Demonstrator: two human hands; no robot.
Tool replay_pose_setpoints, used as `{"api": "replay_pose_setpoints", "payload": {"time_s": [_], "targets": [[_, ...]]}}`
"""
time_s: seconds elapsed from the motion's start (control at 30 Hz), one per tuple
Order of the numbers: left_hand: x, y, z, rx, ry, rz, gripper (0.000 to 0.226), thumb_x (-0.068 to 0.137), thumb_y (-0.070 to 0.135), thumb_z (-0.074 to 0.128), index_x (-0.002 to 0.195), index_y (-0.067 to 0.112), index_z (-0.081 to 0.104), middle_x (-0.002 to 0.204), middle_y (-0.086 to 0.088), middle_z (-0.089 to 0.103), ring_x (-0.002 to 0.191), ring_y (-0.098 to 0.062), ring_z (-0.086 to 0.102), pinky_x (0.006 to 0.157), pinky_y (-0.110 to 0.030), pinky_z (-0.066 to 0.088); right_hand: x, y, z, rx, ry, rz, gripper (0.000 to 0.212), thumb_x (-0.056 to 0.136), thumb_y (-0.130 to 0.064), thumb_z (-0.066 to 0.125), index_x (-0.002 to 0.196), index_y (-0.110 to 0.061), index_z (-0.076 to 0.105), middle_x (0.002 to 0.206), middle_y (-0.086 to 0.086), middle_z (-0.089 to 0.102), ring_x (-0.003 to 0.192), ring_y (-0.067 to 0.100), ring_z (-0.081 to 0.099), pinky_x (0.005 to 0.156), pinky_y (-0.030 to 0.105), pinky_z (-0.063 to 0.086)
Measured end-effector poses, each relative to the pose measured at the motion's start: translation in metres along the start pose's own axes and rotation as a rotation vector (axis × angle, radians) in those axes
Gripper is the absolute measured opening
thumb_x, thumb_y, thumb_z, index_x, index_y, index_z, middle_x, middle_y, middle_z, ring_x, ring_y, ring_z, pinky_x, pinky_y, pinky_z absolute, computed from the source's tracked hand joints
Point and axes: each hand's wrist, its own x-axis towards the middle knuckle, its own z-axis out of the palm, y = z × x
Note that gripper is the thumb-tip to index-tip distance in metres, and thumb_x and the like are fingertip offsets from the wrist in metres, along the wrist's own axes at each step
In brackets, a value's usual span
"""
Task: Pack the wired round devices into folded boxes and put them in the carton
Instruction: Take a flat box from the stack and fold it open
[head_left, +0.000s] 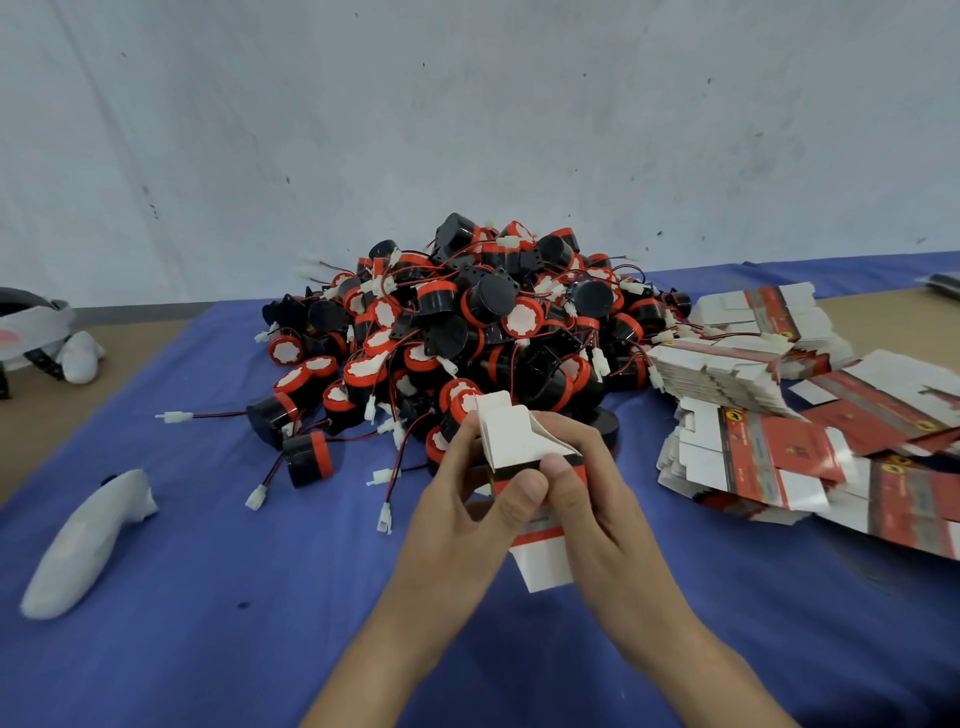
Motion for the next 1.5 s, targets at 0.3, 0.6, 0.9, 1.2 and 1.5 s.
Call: {"api": "replay_pose_setpoints", "payload": {"time_s": [0.3, 0.6, 0.9, 1.2, 1.5], "targets": [[-0.002, -0.025, -0.019, 0.041, 0.084, -0.233, 0.089, 0.071, 0.077, 0.068, 0.146, 0.035, 0.044, 0.136, 0.012, 0.061, 0.126, -0.013, 0.058, 0.102, -0.042, 0.051, -0.008, -0.006, -0.023, 0.05, 0.023, -0.094, 0.039, 0.098, -0.056, 0.041, 0.13, -0.038, 0.053, 0.136, -0.006, 0.058, 0.125, 0.021, 0.059, 0.099, 0.046, 0.052], [-0.003, -0.019, -0.016, -0.006, 0.087, -0.238, 0.078, 0.08, 0.069, 0.064, 0.147, 0.036, 0.042, 0.133, 0.012, 0.062, 0.122, -0.009, 0.061, 0.092, -0.022, 0.053, -0.008, -0.009, -0.023, 0.031, 0.049, -0.14, 0.029, 0.098, -0.061, 0.04, 0.118, -0.045, 0.055, 0.133, -0.012, 0.055, 0.124, 0.018, 0.058, 0.088, 0.023, 0.053], [-0.004, -0.013, -0.018, -0.172, 0.094, -0.279, 0.053, 0.083, 0.054, 0.06, 0.133, 0.04, 0.05, 0.126, 0.009, 0.066, 0.119, -0.011, 0.062, 0.093, -0.019, 0.051, -0.011, -0.01, -0.025, -0.073, 0.069, -0.236, 0.028, 0.098, -0.063, 0.045, 0.114, -0.043, 0.056, 0.147, -0.014, 0.04, 0.141, 0.006, 0.04, 0.092, 0.009, 0.044], [-0.005, -0.017, -0.021, -0.102, 0.054, -0.261, 0.034, 0.084, 0.028, 0.055, 0.117, 0.023, 0.051, 0.106, -0.011, 0.061, 0.091, -0.015, 0.063, 0.077, -0.025, 0.055, -0.013, -0.008, -0.027, -0.131, -0.065, -0.231, 0.048, 0.095, -0.042, 0.048, 0.142, -0.049, 0.037, 0.145, -0.012, 0.042, 0.133, 0.011, 0.048, 0.097, 0.016, 0.047], [-0.006, -0.023, -0.022, -0.06, 0.066, -0.277, 0.037, 0.091, 0.028, 0.048, 0.126, 0.037, 0.056, 0.112, 0.006, 0.067, 0.102, -0.013, 0.066, 0.083, -0.029, 0.057, -0.011, -0.002, -0.027, -0.278, -0.027, -0.241, 0.042, 0.088, -0.041, 0.049, 0.129, -0.047, 0.043, 0.13, -0.018, 0.039, 0.123, 0.006, 0.048, 0.088, 0.008, 0.042]]}}
